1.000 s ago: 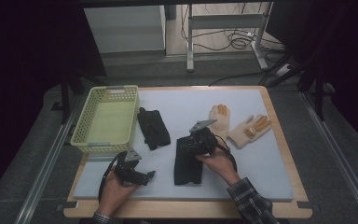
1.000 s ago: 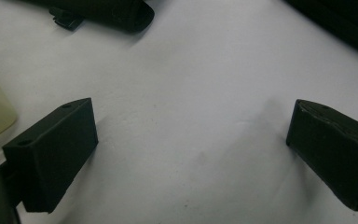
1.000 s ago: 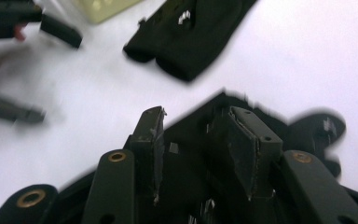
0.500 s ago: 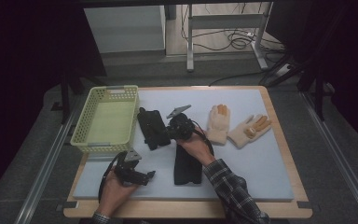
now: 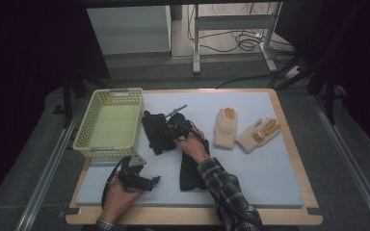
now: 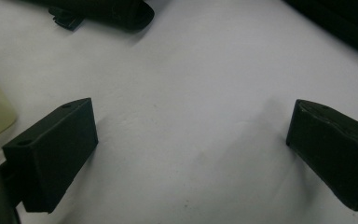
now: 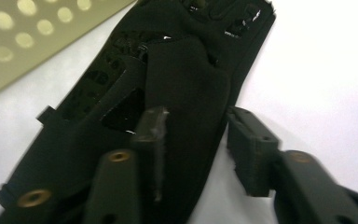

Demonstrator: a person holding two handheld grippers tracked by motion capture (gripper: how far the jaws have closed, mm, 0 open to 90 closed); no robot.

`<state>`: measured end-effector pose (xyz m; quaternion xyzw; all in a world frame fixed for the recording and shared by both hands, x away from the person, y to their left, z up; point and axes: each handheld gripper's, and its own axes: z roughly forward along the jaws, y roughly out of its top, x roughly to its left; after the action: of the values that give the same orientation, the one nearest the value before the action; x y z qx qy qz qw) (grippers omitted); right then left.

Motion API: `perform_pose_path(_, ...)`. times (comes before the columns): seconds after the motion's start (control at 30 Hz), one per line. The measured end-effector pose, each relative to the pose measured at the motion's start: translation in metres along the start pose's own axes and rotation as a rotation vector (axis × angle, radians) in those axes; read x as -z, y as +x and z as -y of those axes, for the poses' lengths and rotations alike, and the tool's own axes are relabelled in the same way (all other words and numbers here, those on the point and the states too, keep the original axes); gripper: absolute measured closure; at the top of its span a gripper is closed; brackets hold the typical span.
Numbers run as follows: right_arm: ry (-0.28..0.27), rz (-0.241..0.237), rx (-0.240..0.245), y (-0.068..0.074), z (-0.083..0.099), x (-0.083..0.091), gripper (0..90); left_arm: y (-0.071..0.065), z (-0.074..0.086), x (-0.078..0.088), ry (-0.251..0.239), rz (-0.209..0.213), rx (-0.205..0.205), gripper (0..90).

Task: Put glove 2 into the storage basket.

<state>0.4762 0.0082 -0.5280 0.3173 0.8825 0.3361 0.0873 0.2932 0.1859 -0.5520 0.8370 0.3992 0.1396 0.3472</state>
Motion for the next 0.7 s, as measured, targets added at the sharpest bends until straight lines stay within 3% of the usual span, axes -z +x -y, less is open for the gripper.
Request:
perform_pose_path(0.07, -0.002, -0.001, -0.011, 0.000, 0.001, 0.000, 63.9, 0.000, 0.000, 0.000, 0.000, 0.000, -0.001, 1.9)
perform_pose_path(0.13, 0.012, -0.001, -0.013, 0.003, 0.000, 0.001, 79.3, 0.000, 0.000, 0.000, 0.001, 0.000, -0.001, 1.9)
perform_pose_path(0.17, 0.010, -0.005, -0.011, 0.003, 0.000, 0.002, 82.5, 0.000, 0.000, 0.000, 0.001, 0.000, -0.001, 1.9)
perform_pose_path(0.3, 0.001, 0.018, -0.002, 0.008, 0.001, 0.003, 85.1, 0.000, 0.000, 0.000, 0.001, -0.001, -0.001, 1.9)
perform_pose_path(0.43, -0.049, -0.015, -0.019, 0.010, 0.002, 0.019, 85.4, 0.000, 0.000, 0.000, 0.001, 0.000, -0.001, 1.9)
perform_pose_path(0.53, -0.092, -0.046, -0.037, 0.010, 0.005, 0.043, 85.5, 0.000, 0.000, 0.000, 0.001, -0.001, -0.001, 1.9)
perform_pose_path(0.7, -0.122, -0.062, -0.045, 0.010, 0.009, 0.063, 85.5, 0.000, 0.000, 0.000, 0.002, -0.001, -0.004, 1.9)
